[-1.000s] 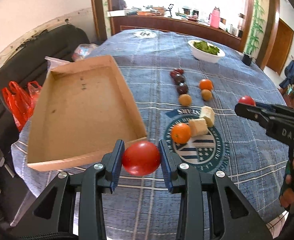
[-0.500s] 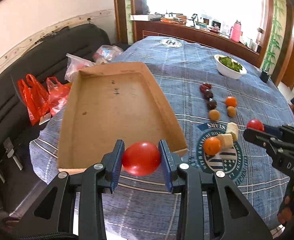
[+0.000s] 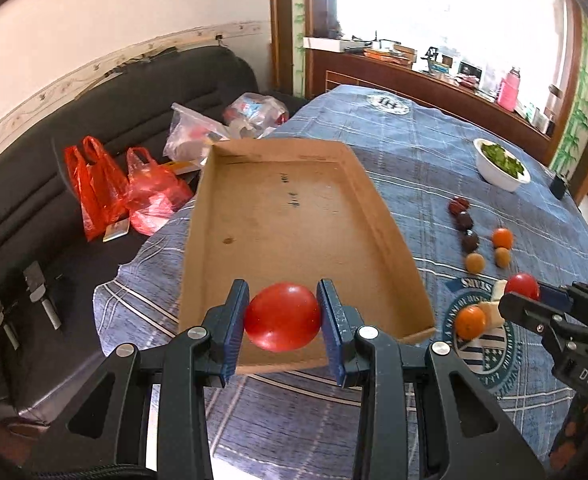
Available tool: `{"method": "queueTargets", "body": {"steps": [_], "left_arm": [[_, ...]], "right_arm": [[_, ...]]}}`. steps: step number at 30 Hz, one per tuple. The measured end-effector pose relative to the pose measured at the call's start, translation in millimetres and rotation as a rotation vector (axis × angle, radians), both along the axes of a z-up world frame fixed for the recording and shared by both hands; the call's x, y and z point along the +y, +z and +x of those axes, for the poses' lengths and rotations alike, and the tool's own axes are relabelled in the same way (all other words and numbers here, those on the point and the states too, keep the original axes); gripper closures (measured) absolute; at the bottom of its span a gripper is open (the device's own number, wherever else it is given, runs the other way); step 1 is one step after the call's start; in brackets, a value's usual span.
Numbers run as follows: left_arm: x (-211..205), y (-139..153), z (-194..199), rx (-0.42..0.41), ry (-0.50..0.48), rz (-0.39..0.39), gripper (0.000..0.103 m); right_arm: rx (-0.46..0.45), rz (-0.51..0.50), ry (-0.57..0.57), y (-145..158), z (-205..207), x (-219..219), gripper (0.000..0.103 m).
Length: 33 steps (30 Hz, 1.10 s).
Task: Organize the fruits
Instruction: 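Carry both held red tomatoes over the cardboard tray with both tools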
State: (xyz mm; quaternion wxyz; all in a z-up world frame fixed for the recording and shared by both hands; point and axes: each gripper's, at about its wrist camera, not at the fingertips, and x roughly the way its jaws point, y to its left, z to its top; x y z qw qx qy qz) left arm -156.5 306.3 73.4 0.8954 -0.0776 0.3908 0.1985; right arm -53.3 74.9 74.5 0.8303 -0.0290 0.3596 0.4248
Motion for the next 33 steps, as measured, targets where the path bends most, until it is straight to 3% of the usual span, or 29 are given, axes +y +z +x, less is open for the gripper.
{"method": "queueTargets", "body": {"steps": [17,25,33], "left_arm": [[37,-23,11,0.054,0.059,-0.049,0.07],[42,-40,25,0.096,0.033,-0.073,0.07],[41,-54,31,0.151,-0.001,-0.083,0.07]], "right_arm": [[0.047,-0.036,0.127,-13,13,84,0.071],[0.097,-0.098,0.181,-40,29,127,0.071],[0.115,-0.162,0.185,-58,17,123,0.071]]}}
